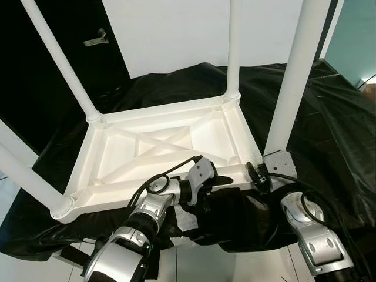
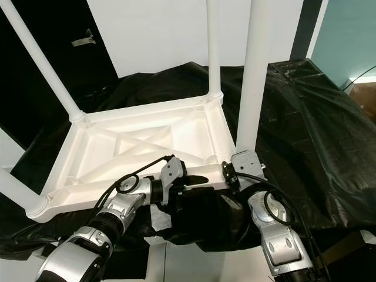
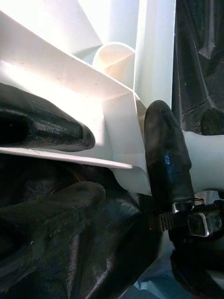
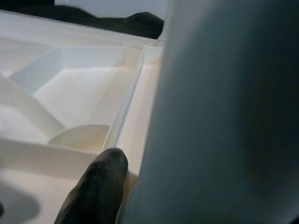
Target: Building children table
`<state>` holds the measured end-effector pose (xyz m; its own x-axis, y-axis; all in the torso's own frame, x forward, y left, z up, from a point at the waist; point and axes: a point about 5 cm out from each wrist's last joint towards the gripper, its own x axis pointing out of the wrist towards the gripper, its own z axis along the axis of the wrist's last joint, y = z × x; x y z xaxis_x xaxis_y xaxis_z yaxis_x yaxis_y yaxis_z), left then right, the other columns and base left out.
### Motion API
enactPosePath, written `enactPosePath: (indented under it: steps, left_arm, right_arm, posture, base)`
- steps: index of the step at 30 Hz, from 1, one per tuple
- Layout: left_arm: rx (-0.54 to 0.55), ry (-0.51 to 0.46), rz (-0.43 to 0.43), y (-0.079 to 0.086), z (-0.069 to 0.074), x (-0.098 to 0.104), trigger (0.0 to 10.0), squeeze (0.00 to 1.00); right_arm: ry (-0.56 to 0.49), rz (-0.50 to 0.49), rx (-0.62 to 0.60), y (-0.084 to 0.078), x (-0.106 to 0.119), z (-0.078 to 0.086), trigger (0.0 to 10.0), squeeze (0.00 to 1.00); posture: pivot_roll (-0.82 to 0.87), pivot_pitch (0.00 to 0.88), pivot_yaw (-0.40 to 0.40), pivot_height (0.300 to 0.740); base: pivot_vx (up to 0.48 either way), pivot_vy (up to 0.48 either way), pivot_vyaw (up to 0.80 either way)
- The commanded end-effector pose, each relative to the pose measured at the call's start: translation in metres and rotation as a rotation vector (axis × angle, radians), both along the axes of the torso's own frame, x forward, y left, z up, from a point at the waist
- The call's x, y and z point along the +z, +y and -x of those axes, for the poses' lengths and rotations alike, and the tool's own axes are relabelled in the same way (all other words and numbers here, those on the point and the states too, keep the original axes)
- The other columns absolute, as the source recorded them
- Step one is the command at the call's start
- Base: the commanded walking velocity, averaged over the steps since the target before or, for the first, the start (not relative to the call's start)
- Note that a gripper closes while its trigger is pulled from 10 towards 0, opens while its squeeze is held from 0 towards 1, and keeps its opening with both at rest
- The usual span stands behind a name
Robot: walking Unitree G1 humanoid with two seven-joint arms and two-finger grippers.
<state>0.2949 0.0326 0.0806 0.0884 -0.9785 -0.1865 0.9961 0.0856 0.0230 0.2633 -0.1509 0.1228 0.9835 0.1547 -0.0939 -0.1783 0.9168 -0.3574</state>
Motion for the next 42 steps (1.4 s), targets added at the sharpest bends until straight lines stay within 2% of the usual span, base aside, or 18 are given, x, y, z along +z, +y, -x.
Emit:
enactPosePath:
  steps: [1,4,11,12,15,18,19,20,21,22,23,24,27,30,38,39,41,42]
  left_arm:
    - [-0.161,0.134,-0.111,-0.015,0.03,-0.032,10.0,0.0]
    - [-0.161,0.133,-0.112,-0.014,0.03,-0.032,10.0,0.0]
    - [-0.158,0.133,-0.114,-0.014,0.029,-0.032,10.0,0.0]
    - [-0.157,0.134,-0.114,-0.014,0.029,-0.032,10.0,0.0]
    - [-0.156,0.136,-0.111,-0.014,0.03,-0.033,10.0,0.0]
    - [-0.156,0.136,-0.111,-0.014,0.03,-0.033,10.0,0.0]
    - [-0.156,0.136,-0.109,-0.014,0.03,-0.033,10.0,0.0]
    - [-0.157,0.139,-0.107,-0.015,0.031,-0.033,10.0,0.0]
    - [-0.157,0.139,-0.107,-0.015,0.031,-0.033,10.0,0.0]
    - [-0.157,0.14,-0.105,-0.015,0.032,-0.034,10.0,0.0]
    - [-0.157,0.14,-0.105,-0.015,0.032,-0.034,10.0,0.0]
    - [-0.158,0.141,-0.105,-0.015,0.032,-0.034,10.0,0.0]
    - [-0.159,0.141,-0.102,-0.016,0.032,-0.034,10.0,0.0]
    - [-0.155,0.141,-0.101,-0.015,0.032,-0.034,10.0,0.0]
    - [-0.149,0.145,-0.101,-0.014,0.032,-0.034,10.0,0.0]
    - [-0.148,0.144,-0.101,-0.015,0.032,-0.034,10.0,0.0]
    - [-0.148,0.144,-0.101,-0.015,0.032,-0.034,10.0,0.0]
    - [-0.147,0.142,-0.101,-0.015,0.032,-0.034,10.0,0.0]
  right_arm:
    - [0.109,-0.095,0.041,0.018,-0.016,0.002,0.0,0.0]
    - [0.134,-0.161,0.003,0.015,-0.017,0.0,0.0,0.0]
    - [0.169,-0.245,-0.031,0.013,-0.02,-0.001,0.0,0.0]
    - [0.182,-0.284,-0.046,0.013,-0.022,-0.001,0.0,0.0]
    - [0.222,-0.504,-0.159,0.007,-0.026,-0.002,0.0,0.0]
    - [0.225,-0.579,-0.211,0.005,-0.026,-0.002,0.0,0.0]
    - [0.213,-0.608,-0.245,0.002,-0.026,-0.003,0.0,0.0]
    - [0.069,-0.666,-0.329,-0.005,-0.014,-0.005,0.0,0.0]
    - [0.069,-0.666,-0.329,-0.005,-0.014,-0.005,0.0,0.0]
    - [-0.011,-0.619,-0.311,-0.005,-0.007,-0.005,0.0,0.0]
    - [-0.011,-0.619,-0.311,-0.005,-0.007,-0.005,0.0,0.0]
    - [-0.059,-0.581,-0.287,-0.004,-0.003,-0.005,0.0,0.0]
    - [-0.067,-0.414,-0.168,0.014,-0.012,0.003,0.0,0.0]
    - [-0.072,-0.354,-0.134,0.018,-0.014,0.006,0.0,0.0]
    - [-0.098,-0.334,-0.162,0.014,-0.013,0.004,0.0,0.0]
    - [-0.098,-0.316,-0.159,0.014,-0.014,0.003,10.0,0.0]
    - [-0.095,-0.302,-0.15,0.015,-0.015,0.002,10.0,0.0]
    - [-0.084,-0.28,-0.108,0.015,-0.017,0.003,10.0,0.09]
  posture:
    - [-0.19,0.0,0.085,0.74]
    - [-0.19,0.0,0.085,0.74]
    - [-0.19,0.0,0.083,0.74]
    - [-0.19,0.0,0.083,0.74]
    - [-0.19,0.0,0.081,0.74]
    - [-0.19,0.0,0.08,0.74]
    - [-0.19,0.0,0.08,0.74]
    - [-0.19,0.002,0.078,0.74]
    - [-0.19,0.002,0.078,0.74]
    - [-0.19,0.002,0.076,0.74]
    - [-0.19,0.002,0.076,0.74]
    - [-0.19,0.002,0.076,0.74]
    - [-0.18,0.004,0.073,0.74]
    - [-0.18,0.004,0.071,0.74]
    - [-0.18,0.002,0.07,0.74]
    - [-0.18,0.002,0.069,0.74]
    - [-0.18,0.002,0.07,0.74]
    - [-0.18,0.002,0.07,0.74]
  base:
    - [0.0,0.0,0.0]
    - [0.0,0.0,0.0]
    - [0.0,0.0,0.0]
    - [0.0,0.0,0.0]
    - [0.0,0.0,0.0]
    - [0.0,0.0,0.0]
    - [0.0,0.0,0.0]
    - [0.0,0.0,0.0]
    - [0.0,0.0,0.0]
    - [0.0,0.0,0.0]
    - [0.0,0.0,0.0]
    - [0.0,0.0,0.0]
    - [0.0,0.0,0.0]
    - [0.0,0.0,0.0]
    - [0.0,0.0,0.0]
    - [0.0,0.0,0.0]
    - [0.0,0.0,0.0]
    - [0.0,0.0,0.0]
